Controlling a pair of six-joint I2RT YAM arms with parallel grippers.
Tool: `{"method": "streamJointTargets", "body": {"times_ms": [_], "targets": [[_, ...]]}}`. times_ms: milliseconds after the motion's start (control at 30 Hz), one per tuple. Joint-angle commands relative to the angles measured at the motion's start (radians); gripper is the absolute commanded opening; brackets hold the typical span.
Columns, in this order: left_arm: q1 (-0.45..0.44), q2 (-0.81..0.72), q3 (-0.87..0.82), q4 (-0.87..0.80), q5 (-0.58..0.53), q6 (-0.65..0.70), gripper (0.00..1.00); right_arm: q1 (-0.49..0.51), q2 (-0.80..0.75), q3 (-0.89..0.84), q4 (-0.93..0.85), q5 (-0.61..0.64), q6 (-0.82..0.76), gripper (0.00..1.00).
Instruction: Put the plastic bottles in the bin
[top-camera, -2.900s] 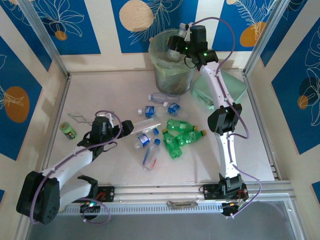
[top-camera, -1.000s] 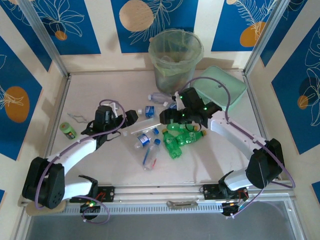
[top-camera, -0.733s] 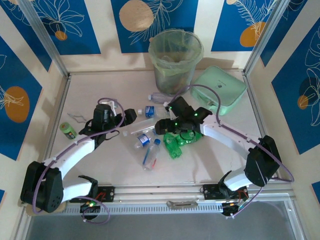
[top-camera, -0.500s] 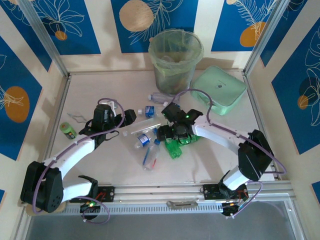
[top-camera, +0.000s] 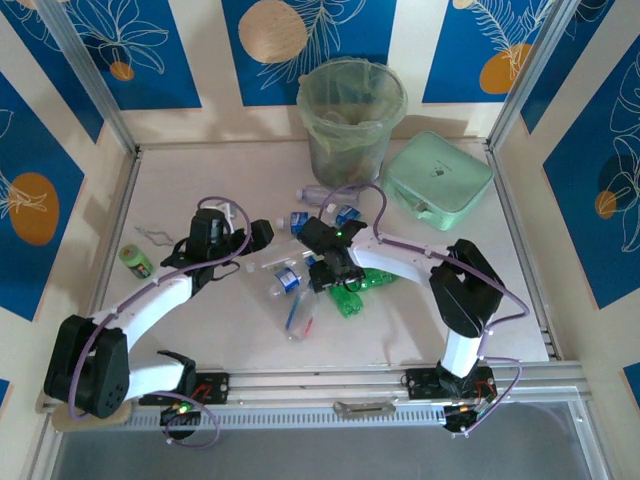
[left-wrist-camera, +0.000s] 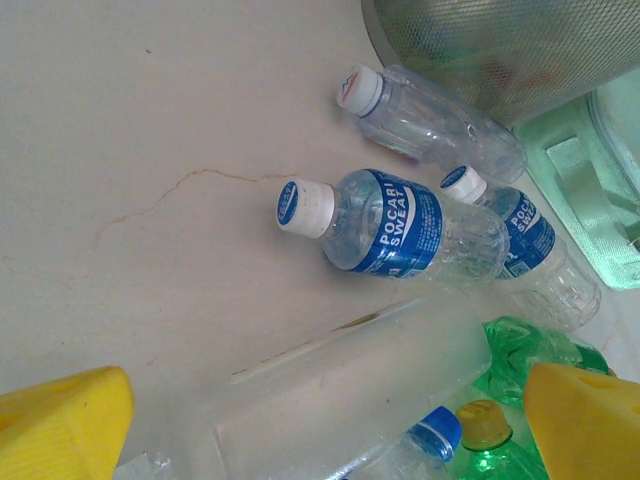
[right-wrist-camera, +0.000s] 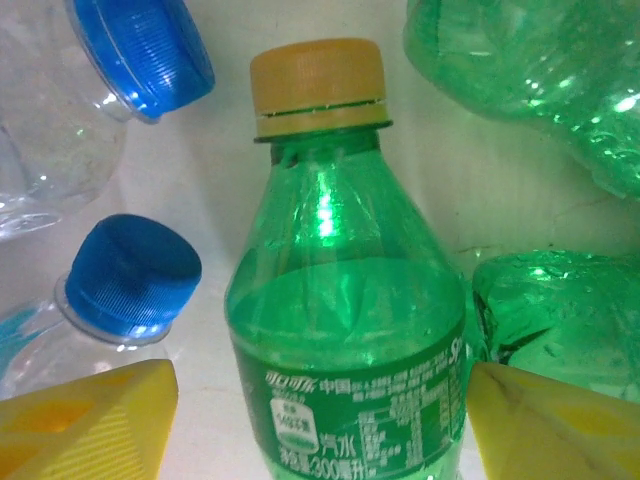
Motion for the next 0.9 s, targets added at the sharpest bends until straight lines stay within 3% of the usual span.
{"method": "streamJointTargets", "body": {"times_ms": [0, 333, 867], "targets": [[0.004, 0.003, -0.008, 0.027, 0.019, -0.019, 1.0, 0.017, 0.032, 0.032, -0.065, 0.064, -0.012, 0.76], [0.004, 0.01, -0.01, 0.035, 0.022, -0.023, 1.0, 0.031, 0.071, 0.036, -0.064, 0.079, -0.018, 0.72], [0.004, -0.002, -0.014, 0.03, 0.022, -0.028, 1.0, 0.03, 0.096, 0.026, -0.033, 0.068, -0.018, 0.72]]}}
